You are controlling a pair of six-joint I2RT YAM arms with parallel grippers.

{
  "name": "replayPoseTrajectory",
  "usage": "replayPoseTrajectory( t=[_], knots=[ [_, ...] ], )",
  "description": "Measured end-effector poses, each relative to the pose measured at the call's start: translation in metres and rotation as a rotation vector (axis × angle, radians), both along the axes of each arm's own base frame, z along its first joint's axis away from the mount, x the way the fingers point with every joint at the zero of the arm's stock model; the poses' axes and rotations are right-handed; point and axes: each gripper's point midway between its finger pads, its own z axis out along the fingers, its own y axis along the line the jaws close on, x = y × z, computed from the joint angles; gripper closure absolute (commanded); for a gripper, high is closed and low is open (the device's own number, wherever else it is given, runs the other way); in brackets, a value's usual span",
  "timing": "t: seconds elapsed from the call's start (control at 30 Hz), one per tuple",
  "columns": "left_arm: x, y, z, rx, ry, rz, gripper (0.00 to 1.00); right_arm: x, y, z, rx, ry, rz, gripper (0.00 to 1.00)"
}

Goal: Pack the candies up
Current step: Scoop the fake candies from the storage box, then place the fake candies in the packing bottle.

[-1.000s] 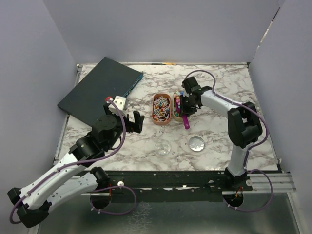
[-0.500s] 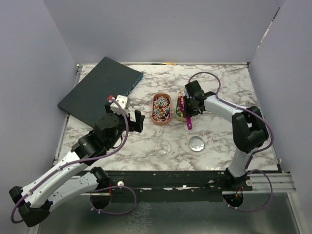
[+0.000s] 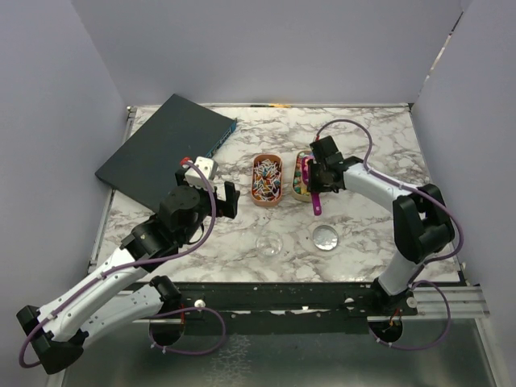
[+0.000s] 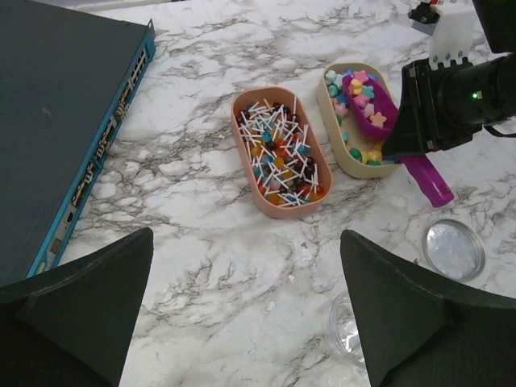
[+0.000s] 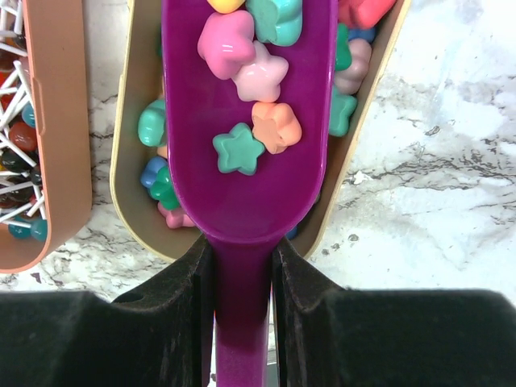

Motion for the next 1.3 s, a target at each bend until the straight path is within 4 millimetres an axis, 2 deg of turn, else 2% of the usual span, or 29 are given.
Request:
replayPoseTrajectory(
  t=[0.17, 0.33, 0.57, 0.8, 1.07, 1.3],
  knots=[
    [0.0, 0.0, -0.001, 0.003, 0.002, 0.0, 0.01, 0.002, 0.0, 0.005, -0.002, -0.027, -0.001, 1.0],
    [0.001, -0.001, -0.002, 0.007, 0.006, 0.002, 0.01, -0.005, 0.0, 0.011, -0.003, -0.051, 0.015, 1.0],
    [0.002, -0.001, -0.004, 0.013, 0.011, 0.002, 0.01, -0.017, -0.001, 0.041, 0.014, -0.137, 0.061, 1.0],
    [0.003, 0.001, -0.004, 0.019, 0.008, 0.008, 0.01, -0.044, 0.007, 0.068, 0.04, -0.245, 0.203, 1.0],
    [0.003, 0.0, -0.005, 0.018, 0.009, 0.006, 0.01, -0.078, 0.031, 0.105, 0.066, -0.368, 0.475, 0.99],
    [0.001, -0.01, -0.007, -0.007, 0.039, -0.03, 0.01, -0.117, 0.056, 0.119, 0.112, -0.39, 0.751, 0.99]
  ],
)
